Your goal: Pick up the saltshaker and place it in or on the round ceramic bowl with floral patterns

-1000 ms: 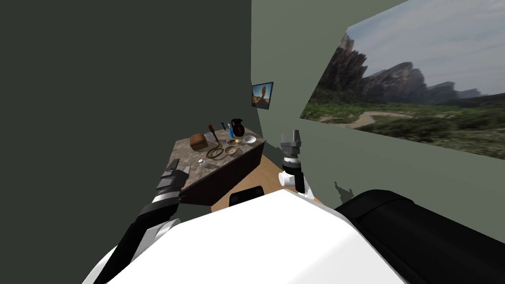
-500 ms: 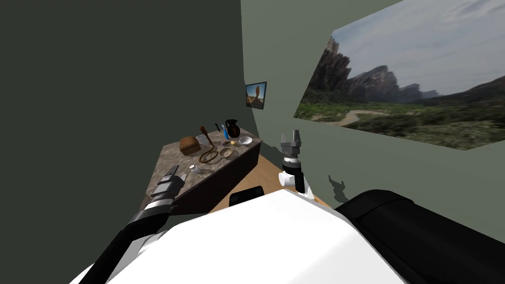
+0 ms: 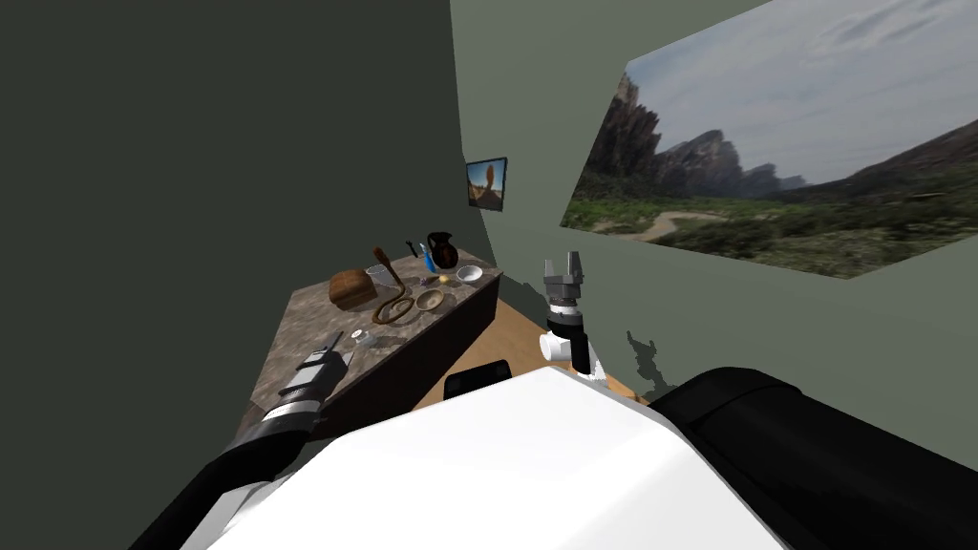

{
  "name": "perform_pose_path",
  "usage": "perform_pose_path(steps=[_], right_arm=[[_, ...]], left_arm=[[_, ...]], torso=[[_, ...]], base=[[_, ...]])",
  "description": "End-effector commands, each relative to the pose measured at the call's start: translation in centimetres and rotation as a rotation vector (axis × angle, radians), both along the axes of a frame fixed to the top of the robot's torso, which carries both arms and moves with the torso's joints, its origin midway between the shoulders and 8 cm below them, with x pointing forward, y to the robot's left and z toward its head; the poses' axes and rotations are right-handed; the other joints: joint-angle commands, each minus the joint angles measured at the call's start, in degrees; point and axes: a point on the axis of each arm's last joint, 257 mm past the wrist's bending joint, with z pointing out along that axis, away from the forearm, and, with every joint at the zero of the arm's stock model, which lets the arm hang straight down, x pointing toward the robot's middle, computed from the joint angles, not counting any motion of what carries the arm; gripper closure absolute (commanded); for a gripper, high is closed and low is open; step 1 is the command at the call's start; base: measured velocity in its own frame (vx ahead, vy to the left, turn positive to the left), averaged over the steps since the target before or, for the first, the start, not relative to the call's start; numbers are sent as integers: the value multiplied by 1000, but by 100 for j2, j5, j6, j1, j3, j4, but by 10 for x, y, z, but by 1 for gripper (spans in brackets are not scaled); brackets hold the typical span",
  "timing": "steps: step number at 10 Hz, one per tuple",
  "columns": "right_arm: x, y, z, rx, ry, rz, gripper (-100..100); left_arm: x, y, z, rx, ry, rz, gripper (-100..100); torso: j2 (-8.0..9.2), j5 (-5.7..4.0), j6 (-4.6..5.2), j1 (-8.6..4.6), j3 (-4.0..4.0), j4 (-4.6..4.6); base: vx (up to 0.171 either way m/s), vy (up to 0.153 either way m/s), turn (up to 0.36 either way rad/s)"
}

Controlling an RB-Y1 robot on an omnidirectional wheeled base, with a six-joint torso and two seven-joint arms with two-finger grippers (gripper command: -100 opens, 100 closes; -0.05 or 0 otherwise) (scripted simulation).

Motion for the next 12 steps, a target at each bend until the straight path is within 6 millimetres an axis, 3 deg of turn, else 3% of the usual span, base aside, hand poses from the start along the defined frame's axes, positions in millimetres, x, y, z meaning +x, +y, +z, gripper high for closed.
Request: perform_pose_path(steps=[1, 7, 10, 12], right_arm=[[0, 0, 0, 0, 0, 0, 0], [0, 0, 0, 0, 0, 0, 0], [0, 0, 0, 0, 0, 0, 0], [0, 0, 0, 0, 0, 0, 0]], left_arm=[[-4, 3, -6, 5, 33, 6, -100], [-36, 31, -41, 38, 225, 37, -100], [-74, 59, -70, 72, 409, 68, -100], [-89, 70, -80, 83, 479, 82, -100]], torso=[[0, 0, 0, 0, 0, 0], [0, 0, 0, -2, 0, 0], [-6, 0, 0, 0, -4, -1], [-6, 1, -4, 2, -4, -1]], base=[[28, -7, -72], [30, -11, -120], [49, -10, -226], [47, -7, -93]])
